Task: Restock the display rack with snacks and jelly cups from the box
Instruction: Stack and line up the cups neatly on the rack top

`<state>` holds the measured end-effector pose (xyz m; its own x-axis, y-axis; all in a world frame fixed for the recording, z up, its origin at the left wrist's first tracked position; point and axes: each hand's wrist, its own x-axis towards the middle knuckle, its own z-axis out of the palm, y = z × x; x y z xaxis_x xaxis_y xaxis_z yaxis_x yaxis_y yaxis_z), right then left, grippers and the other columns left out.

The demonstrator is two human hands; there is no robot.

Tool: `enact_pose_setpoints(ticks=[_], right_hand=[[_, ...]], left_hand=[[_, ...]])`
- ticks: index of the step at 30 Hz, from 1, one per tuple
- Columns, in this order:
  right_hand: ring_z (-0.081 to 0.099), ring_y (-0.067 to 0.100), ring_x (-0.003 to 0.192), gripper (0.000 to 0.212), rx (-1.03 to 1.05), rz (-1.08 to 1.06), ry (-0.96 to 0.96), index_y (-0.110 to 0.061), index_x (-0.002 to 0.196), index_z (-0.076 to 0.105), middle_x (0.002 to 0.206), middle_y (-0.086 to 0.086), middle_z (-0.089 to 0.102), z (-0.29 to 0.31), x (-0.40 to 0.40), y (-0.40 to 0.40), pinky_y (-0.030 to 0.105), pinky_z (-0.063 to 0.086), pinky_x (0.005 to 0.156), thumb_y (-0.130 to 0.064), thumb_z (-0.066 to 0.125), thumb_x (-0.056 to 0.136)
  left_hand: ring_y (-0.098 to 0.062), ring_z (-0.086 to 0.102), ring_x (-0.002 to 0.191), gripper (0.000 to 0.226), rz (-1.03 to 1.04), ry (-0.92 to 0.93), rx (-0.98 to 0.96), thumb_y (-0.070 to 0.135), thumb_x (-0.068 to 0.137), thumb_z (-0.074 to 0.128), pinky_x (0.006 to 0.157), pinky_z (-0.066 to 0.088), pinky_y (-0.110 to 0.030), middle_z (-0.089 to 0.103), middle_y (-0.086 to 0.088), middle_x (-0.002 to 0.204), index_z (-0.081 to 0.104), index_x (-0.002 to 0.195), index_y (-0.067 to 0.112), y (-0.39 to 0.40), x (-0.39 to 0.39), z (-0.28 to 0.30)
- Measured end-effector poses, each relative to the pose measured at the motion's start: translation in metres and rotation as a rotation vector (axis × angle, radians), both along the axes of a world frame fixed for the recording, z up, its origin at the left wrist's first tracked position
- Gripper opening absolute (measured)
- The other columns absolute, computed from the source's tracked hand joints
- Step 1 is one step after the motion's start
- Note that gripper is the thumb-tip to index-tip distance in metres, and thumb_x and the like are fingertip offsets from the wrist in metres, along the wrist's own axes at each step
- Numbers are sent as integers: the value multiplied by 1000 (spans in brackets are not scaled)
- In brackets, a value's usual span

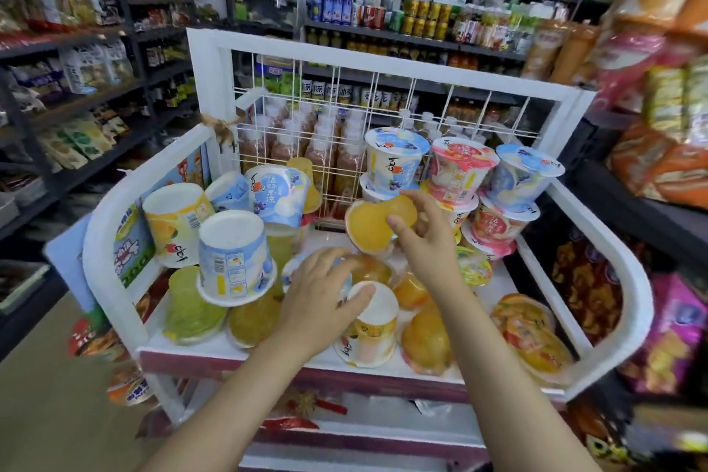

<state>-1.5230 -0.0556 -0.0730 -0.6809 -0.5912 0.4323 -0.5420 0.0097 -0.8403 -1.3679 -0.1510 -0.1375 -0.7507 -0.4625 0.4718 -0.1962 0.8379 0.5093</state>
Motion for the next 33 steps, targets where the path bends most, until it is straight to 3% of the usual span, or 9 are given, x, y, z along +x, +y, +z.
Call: enact_pose_setpoints(ticks=[3, 6, 10, 17, 21, 25, 27, 30, 33], right_hand=[[65, 19, 89, 30, -73, -165, -91, -27, 126, 58, 126, -4, 60, 5, 0, 25, 24, 54, 65, -33, 61, 97], [59, 12, 93, 33, -66, -270, -194, -22, 128, 62, 119, -2, 64, 5, -1, 50, 26, 52, 76, -38, 56, 99], [54, 11, 60, 27, -3, -344, -277, -24, 123, 58, 81, 1, 60, -9, 7, 77, 16, 46, 51, -37, 46, 104], [55, 14, 62, 39, 130, -416, -367, -12, 123, 61, 78, 1, 57, -41, 3, 83, 23, 44, 53, -38, 38, 105], [55, 22, 82, 38, 227, -336, -265, -20, 118, 62, 81, -9, 55, -36, -9, 68, 33, 44, 74, -47, 41, 101], [56, 24, 118, 39, 366, -291, -117, -15, 132, 59, 128, 4, 63, -33, -24, 56, 36, 42, 99, -37, 45, 103], [55, 23, 117, 40, 414, -265, -78, -13, 136, 57, 132, 6, 61, -37, -31, 52, 29, 39, 93, -35, 46, 104], [51, 16, 83, 43, 463, -170, -53, -17, 140, 53, 116, 10, 64, -44, -40, 47, 28, 40, 75, -38, 47, 103], [53, 22, 114, 44, 535, -80, 20, -16, 144, 47, 138, 13, 55, -43, -42, 44, 33, 40, 97, -33, 48, 103]], left_hand=[[-15, 17, 146, 88, -108, -280, -40, 86, 72, 26, 120, 4, -40, 33, 8, 155, 47, 142, 37, 15, -4, 1], [-18, 8, 150, 100, -112, -493, -143, 89, 62, 10, 119, -7, -46, 25, 9, 160, 37, 146, 44, 18, -6, 0], [-18, 14, 149, 65, -181, -506, -144, 72, 89, 38, 121, 1, -44, 22, 7, 163, 38, 146, 44, 12, -11, 3], [-15, 8, 152, 60, -335, -461, -4, 17, 98, 51, 122, 0, -36, 18, 5, 164, 31, 152, 33, -2, -13, 8], [-19, 17, 148, 59, -262, -369, 51, 39, 92, 64, 119, 14, -35, 25, 7, 160, 43, 146, 33, -1, -13, 4], [-19, 26, 142, 59, -160, -330, 54, 50, 88, 67, 115, 22, -33, 37, 4, 154, 52, 141, 28, 4, -17, 2], [-16, 33, 136, 65, -119, -310, 46, 55, 83, 70, 110, 28, -33, 42, 7, 146, 51, 140, 30, 7, -19, 2], [-13, 35, 128, 76, -93, -316, 68, 57, 72, 74, 102, 33, -31, 42, 12, 135, 48, 140, 35, 10, -20, 3], [-11, 35, 122, 78, -83, -350, 63, 55, 64, 76, 95, 33, -28, 41, 14, 123, 53, 135, 37, 12, -20, 5]])
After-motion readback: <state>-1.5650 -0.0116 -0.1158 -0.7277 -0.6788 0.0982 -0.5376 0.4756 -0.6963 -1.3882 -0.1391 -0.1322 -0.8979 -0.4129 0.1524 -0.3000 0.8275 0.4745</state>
